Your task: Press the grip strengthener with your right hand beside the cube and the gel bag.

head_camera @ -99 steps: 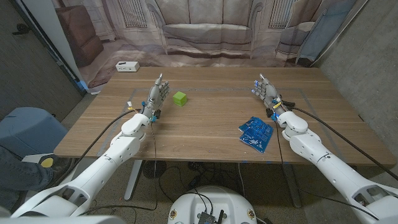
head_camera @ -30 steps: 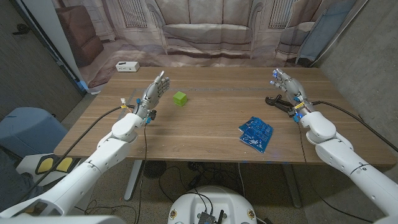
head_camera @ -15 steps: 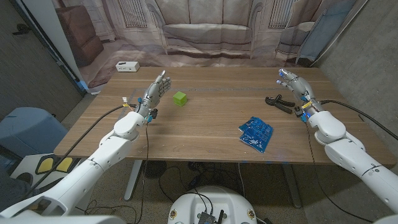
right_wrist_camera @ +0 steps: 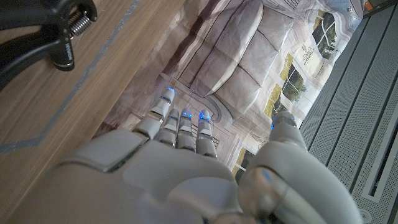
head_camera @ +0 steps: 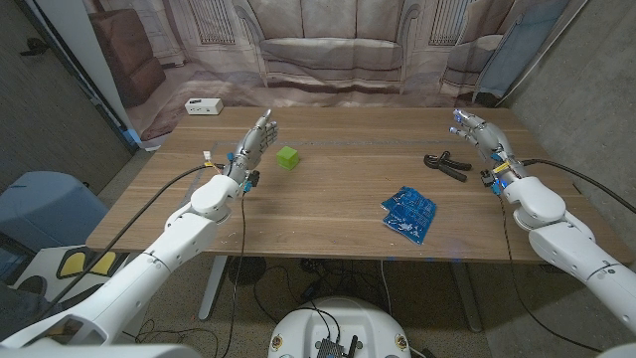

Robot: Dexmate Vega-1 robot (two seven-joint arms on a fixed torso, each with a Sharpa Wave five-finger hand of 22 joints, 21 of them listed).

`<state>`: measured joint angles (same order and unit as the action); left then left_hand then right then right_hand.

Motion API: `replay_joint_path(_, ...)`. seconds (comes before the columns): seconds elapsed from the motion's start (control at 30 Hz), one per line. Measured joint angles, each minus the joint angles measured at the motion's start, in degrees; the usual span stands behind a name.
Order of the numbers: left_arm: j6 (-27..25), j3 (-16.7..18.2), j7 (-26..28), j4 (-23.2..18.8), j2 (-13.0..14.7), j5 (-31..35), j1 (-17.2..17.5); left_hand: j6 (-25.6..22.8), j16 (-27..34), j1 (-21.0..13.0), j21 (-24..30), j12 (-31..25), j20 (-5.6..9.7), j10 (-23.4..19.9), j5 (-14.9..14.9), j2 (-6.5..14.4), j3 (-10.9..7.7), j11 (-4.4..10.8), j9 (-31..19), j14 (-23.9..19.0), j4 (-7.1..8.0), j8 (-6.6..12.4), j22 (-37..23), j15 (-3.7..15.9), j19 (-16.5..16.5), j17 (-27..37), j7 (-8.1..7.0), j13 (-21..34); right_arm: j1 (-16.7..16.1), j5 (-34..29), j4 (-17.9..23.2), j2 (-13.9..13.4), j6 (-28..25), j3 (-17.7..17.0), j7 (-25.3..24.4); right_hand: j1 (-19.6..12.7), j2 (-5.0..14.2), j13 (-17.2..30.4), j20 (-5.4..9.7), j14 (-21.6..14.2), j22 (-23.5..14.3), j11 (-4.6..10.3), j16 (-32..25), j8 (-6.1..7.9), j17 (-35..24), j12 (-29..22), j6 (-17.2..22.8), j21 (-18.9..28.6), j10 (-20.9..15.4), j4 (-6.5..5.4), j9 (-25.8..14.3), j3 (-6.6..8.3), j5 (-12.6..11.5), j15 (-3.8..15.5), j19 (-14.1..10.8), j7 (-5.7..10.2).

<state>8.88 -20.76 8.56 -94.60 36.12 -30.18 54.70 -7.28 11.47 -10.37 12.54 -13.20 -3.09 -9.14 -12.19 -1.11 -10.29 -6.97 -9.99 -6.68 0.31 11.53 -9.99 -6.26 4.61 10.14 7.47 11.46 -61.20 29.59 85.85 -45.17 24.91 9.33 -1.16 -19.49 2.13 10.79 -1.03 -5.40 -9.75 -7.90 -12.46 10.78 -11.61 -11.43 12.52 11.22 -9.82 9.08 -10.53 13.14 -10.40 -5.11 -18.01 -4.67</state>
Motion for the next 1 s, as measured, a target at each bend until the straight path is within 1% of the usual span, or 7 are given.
replay_joint_path(0.2, -0.59, -0.01, 0.77, -1.45, -0.01, 0.13, 0.62, 0.0, 0.0, -0.29, 0.0, 0.0, 0.0, 0.01, 0.0, 0.29, -0.26, 0.01, 0.0, -0.19, -0.26, 0.0, 0.0, -0.19, 0.0, 0.0, 0.0, 0.0, -0.46, -0.03, -0.05, -0.45, 0.0, -0.5, -0.12, 0.0, 0.0, 0.0, 0.0, 0.0, 0.0, 0.0, 0.0, 0.0, 0.0, 0.0, -0.04, 0.0, 0.0, 0.0, 0.0, 0.0, 0.0, 0.0, 0.0, -0.56)
replay_joint_path(0.43, -0.91, 0.02, 1.01, -2.32, 0.1, 0.3, 0.77, 0.01, 0.0, -0.29, 0.0, 0.0, -0.14, 0.01, 0.0, 0.29, -0.26, 0.01, 0.0, -0.19, -0.26, 0.0, 0.0, -0.19, 0.13, 0.0, 0.0, 0.01, -1.71, -2.18, 0.91, -1.53, -0.48, -1.25, -2.25, -0.29, -0.29, 0.0, 0.0, 0.0, 0.01, 0.01, 0.0, 0.0, 0.0, 0.0, -0.06, 0.01, 0.0, 0.0, 0.0, 0.0, 0.0, 0.0, 0.0, -0.55)
replay_joint_path(0.57, -0.91, 0.09, 1.02, -2.48, 0.18, 0.6, 0.75, 0.01, 0.0, -0.29, 0.0, 0.0, -0.3, 0.01, 0.0, 0.29, -0.26, 0.01, 0.0, -0.19, -0.26, 0.0, 0.0, -0.19, 0.31, 0.0, 0.0, 0.01, -2.53, -4.07, 1.89, -2.07, -1.04, -1.79, -4.23, -0.51, -0.07, 0.0, 0.0, 0.0, 0.16, 0.01, 0.0, 0.0, 0.0, -0.01, 0.37, 0.01, 0.0, 0.0, 0.0, 0.0, 0.0, 0.0, -0.01, 0.29)
replay_joint_path(0.63, -0.85, 0.11, 1.02, -2.52, 0.2, 0.71, 0.7, 0.01, 0.0, -0.29, 0.0, 0.0, -0.3, 0.01, 0.0, 0.29, -0.26, 0.01, 0.0, -0.19, -0.26, 0.0, 0.0, -0.19, 0.31, 0.0, 0.0, 0.01, -2.89, -4.86, 2.31, -2.3, -1.32, -2.01, -4.98, -0.53, -0.09, 0.0, 0.0, -0.01, 0.16, 0.01, 0.0, 0.0, 0.04, -0.01, 0.37, 0.01, 0.0, 0.0, 0.0, 0.0, 0.0, 0.0, -0.01, 0.29)
replay_joint_path(0.73, -0.61, 0.13, 1.02, -2.56, 0.21, 0.92, 0.62, -0.01, 0.0, -0.29, 0.0, 0.0, -0.3, 0.01, 0.0, 0.29, -0.26, 0.01, 0.0, -0.19, -0.25, 0.0, 0.0, -0.19, 0.31, 0.0, 0.02, 0.01, -3.78, -6.95, 3.41, -2.91, -2.16, -2.51, -6.92, -0.83, -0.38, 0.0, 0.0, -0.01, 0.16, 0.01, 0.0, 0.0, 0.16, -0.01, -0.19, 0.01, 0.0, 0.18, 0.0, 0.18, 0.0, 0.0, -0.01, 0.79)
replay_joint_path(0.97, -0.24, 0.13, 1.28, -2.71, 0.19, 1.56, 0.56, -0.41, 0.0, -0.29, 0.0, 0.0, -0.3, -0.5, 0.0, 0.29, -0.02, 0.11, 0.0, -0.19, -0.49, 0.0, 0.0, -0.19, 0.3, 0.14, 0.2, -0.28, -4.9, -10.91, 5.02, -3.65, -4.21, -3.22, -10.47, -1.35, -0.3, 0.0, 0.21, -0.01, 0.16, 0.05, 0.0, 0.0, 0.16, -0.01, -1.2, 0.01, 0.03, 0.25, 0.01, 0.25, 0.0, 0.0, -0.22, -0.03)
replay_joint_path(1.0, -0.16, 0.12, 1.36, -2.74, 0.19, 1.91, 0.46, -0.41, 0.0, -0.29, 0.0, 0.0, -0.3, -0.5, 0.0, 0.29, -0.02, 0.11, 0.0, -0.18, -0.49, 0.0, 0.0, -0.19, 0.3, 0.14, 0.2, -0.28, -5.52, -11.94, 5.98, -4.09, -4.79, -3.61, -11.35, -1.35, -0.3, -0.01, 0.21, -0.01, 0.16, 0.24, 0.0, 0.0, 0.16, -0.02, -1.2, 0.01, 0.23, 0.25, 0.0, 0.25, 0.0, 0.0, -0.22, -0.03)
